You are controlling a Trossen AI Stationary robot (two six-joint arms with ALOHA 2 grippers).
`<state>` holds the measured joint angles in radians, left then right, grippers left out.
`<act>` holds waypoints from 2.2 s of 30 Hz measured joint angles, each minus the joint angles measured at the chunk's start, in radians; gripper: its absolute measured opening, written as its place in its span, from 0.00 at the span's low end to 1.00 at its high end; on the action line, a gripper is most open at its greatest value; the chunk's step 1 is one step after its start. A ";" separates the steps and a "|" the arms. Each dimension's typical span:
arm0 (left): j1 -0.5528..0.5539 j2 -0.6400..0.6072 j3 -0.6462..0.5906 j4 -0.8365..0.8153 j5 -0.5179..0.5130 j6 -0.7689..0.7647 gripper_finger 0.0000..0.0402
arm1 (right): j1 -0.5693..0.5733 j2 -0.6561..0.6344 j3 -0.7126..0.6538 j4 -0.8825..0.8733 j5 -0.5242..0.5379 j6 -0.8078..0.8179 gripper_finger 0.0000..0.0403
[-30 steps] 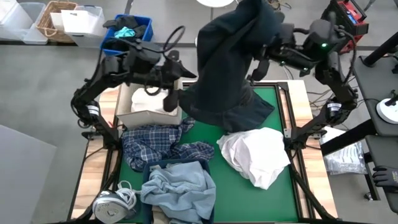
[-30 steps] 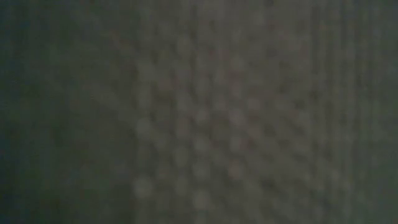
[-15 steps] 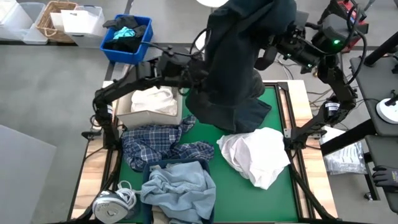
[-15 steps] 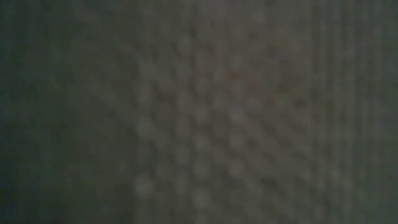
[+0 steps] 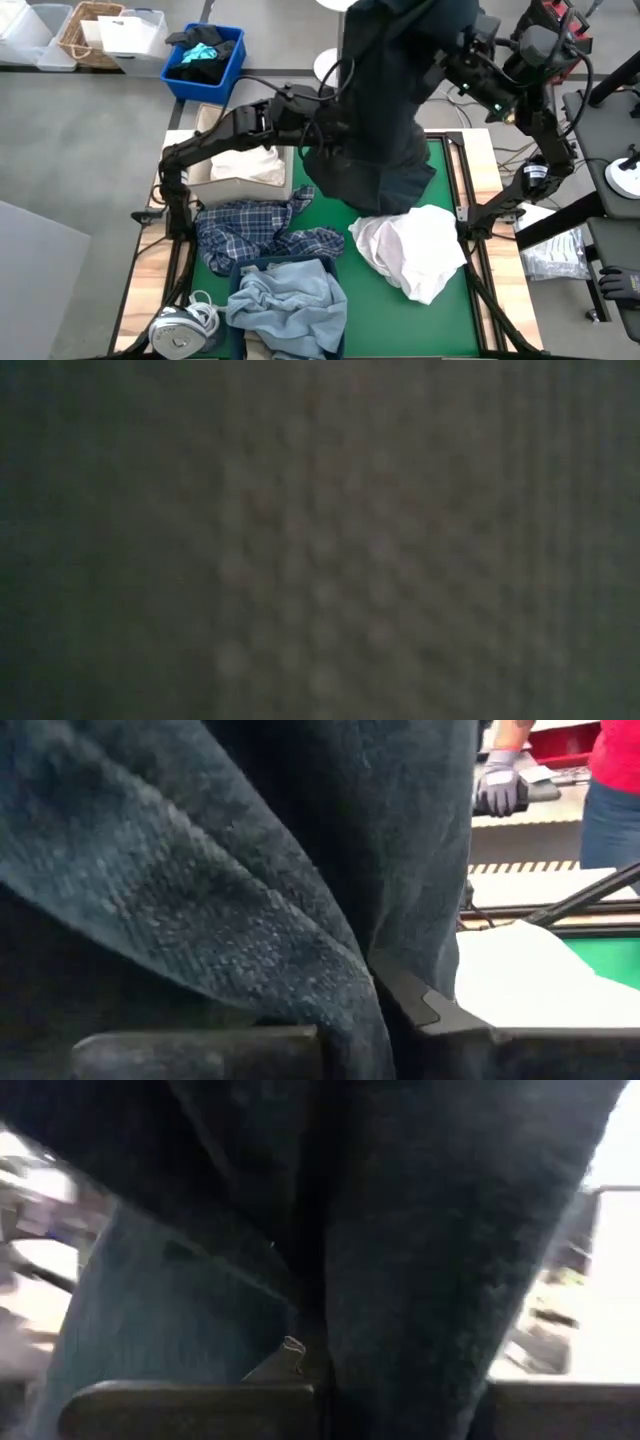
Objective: Sort clothes
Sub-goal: Put the blue pants into the blue laundry organizer
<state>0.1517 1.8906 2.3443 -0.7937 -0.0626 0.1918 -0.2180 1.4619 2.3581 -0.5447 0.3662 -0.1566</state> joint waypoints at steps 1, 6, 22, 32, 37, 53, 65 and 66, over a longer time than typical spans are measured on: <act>-0.007 -0.006 0.006 0.003 0.000 0.006 0.03 | 0.000 -0.003 0.000 -0.031 0.045 0.000 0.05; -0.020 -0.078 0.009 0.083 0.027 0.008 0.01 | 0.000 -0.012 0.003 -0.257 0.225 0.049 0.11; -0.016 -0.132 0.009 0.271 0.023 -0.153 0.00 | -0.002 -0.011 -0.008 -1.018 0.100 0.457 0.53; 0.004 -0.164 0.009 0.480 -0.034 -0.186 0.00 | 0.013 -0.034 -0.019 -0.995 0.011 0.534 0.84; 0.007 -0.188 0.010 0.580 -0.072 -0.186 0.00 | 0.013 -0.034 -0.018 -1.003 -0.053 0.589 0.91; 0.033 -0.250 0.010 0.598 -0.375 -0.147 0.00 | 0.037 -0.038 -0.013 -0.978 -0.031 0.600 0.91; 0.037 -0.245 0.011 0.557 -0.627 0.005 0.00 | 0.037 -0.045 -0.013 -0.814 0.025 0.462 0.91; 0.037 -0.243 0.011 0.557 -0.626 -0.003 0.00 | 0.040 -0.045 -0.013 -0.788 0.001 0.403 0.91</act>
<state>0.1890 1.6478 2.3558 -0.2369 -0.6890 0.1887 -0.1785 1.4170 2.3451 -1.3325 0.3673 0.2461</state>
